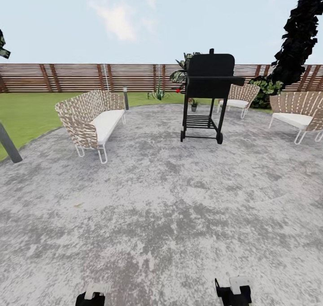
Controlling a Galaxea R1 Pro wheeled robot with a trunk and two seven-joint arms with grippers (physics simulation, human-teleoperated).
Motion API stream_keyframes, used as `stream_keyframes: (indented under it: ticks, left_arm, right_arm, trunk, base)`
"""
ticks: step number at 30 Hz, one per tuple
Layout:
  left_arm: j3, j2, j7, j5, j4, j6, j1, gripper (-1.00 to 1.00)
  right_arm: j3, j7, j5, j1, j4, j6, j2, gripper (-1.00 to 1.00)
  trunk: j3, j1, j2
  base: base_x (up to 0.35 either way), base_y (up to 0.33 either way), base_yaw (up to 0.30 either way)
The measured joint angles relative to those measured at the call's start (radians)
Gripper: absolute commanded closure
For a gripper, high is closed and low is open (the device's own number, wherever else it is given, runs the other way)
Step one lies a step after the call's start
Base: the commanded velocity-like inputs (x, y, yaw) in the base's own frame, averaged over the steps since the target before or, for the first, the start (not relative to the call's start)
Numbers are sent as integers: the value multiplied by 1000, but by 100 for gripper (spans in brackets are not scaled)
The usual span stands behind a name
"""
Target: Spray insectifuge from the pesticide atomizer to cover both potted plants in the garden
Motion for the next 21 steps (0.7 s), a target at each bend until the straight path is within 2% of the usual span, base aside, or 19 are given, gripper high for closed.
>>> stream_keyframes:
  ticks: [21]
  left_arm:
    - [0,0,0,0,0,0,0,100]
  right_arm:
    - [0,0,0,0,0,0,0,-100]
  trunk:
    - [0,0,0]
  base:
    - [337,74,1]
